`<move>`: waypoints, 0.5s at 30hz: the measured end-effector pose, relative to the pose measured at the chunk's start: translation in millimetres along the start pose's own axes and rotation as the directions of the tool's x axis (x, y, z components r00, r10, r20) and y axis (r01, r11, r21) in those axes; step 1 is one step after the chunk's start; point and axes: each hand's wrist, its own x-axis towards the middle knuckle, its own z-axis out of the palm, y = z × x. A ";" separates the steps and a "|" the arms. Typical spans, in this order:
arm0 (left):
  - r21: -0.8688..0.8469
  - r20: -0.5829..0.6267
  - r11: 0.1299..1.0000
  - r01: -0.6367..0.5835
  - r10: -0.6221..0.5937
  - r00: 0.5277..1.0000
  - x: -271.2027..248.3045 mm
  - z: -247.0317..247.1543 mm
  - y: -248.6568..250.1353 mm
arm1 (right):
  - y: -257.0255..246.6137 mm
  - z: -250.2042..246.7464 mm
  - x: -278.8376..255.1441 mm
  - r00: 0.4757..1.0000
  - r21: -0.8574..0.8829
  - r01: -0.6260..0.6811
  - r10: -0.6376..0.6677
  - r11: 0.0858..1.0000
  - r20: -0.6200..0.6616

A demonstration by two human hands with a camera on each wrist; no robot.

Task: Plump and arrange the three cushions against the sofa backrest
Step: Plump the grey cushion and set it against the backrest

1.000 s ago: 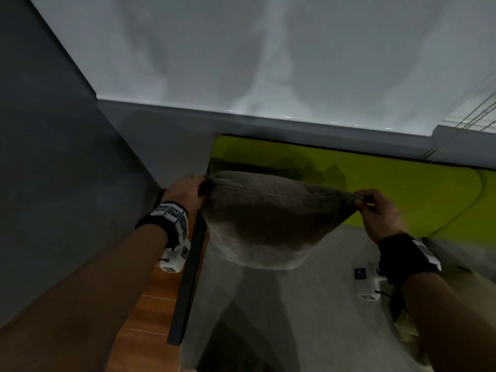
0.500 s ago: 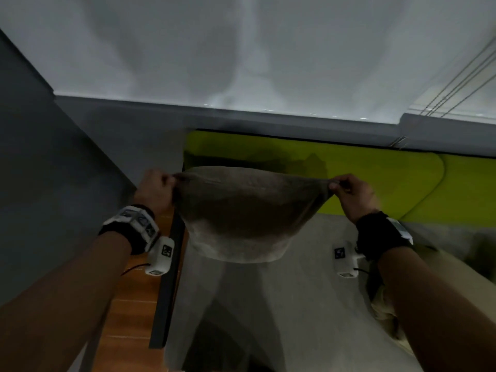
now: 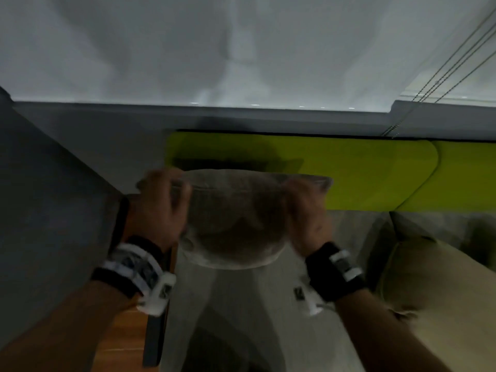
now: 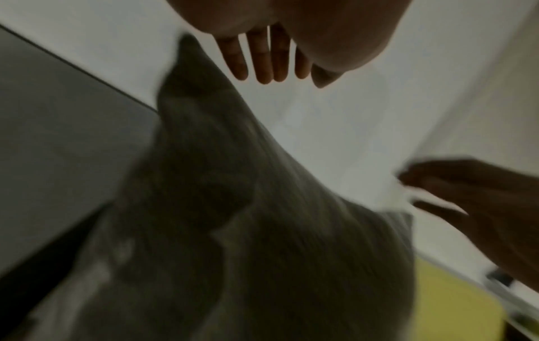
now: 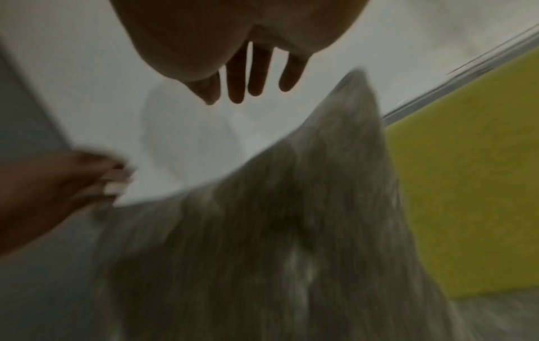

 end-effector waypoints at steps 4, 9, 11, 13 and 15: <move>0.059 0.417 0.965 -0.256 0.210 0.884 -38.3 61.5 15.3 | -25.3 59.2 -41.2 0.907 -0.075 0.153 -0.110 0.985 0.406; 0.373 0.560 0.899 -0.228 -0.022 0.828 10.1 94.7 -18.4 | 29.4 81.3 16.7 0.819 -0.332 -0.066 0.241 0.941 0.521; 0.396 0.556 0.897 -0.195 -0.065 0.829 31.1 99.4 -25.7 | 45.6 81.8 35.6 0.777 -0.388 -0.070 0.294 0.919 0.556; 0.413 0.554 0.896 -0.162 -0.105 0.826 45.6 103.3 -36.1 | 55.5 80.7 46.1 0.759 -0.424 -0.084 0.334 0.902 0.559; 0.427 0.544 0.886 -0.181 -0.092 0.834 53.9 104.4 -48.0 | 66.9 79.2 53.8 0.731 -0.469 -0.156 0.421 0.869 0.537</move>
